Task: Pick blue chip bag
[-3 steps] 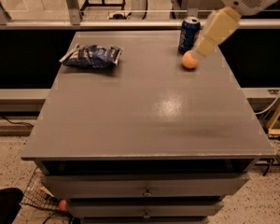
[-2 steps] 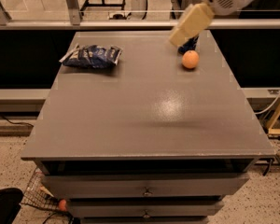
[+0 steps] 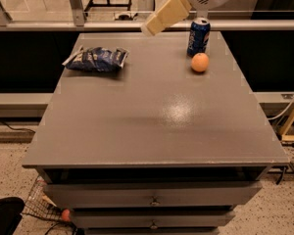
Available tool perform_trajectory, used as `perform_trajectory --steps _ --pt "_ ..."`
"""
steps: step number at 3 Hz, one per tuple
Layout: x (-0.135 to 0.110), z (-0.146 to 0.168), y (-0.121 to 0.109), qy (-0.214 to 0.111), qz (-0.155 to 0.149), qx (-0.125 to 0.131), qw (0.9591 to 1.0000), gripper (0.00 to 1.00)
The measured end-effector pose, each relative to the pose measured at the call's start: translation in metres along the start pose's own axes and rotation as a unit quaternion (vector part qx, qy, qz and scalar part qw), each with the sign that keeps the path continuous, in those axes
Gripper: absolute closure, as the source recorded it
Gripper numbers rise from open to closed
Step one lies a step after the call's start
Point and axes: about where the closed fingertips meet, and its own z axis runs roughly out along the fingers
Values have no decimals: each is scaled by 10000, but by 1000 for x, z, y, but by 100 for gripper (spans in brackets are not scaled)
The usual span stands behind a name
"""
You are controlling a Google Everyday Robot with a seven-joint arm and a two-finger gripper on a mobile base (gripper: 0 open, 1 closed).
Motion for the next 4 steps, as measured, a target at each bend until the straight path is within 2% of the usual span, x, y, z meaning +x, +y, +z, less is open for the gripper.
perform_trajectory --steps 1,2,4 --pt "-4 17 0 -28 1 -51 10000 0" --pt "-13 59 7 -52 -39 -200 9998 0" --pt "-25 166 39 -29 -111 -782 9969 0"
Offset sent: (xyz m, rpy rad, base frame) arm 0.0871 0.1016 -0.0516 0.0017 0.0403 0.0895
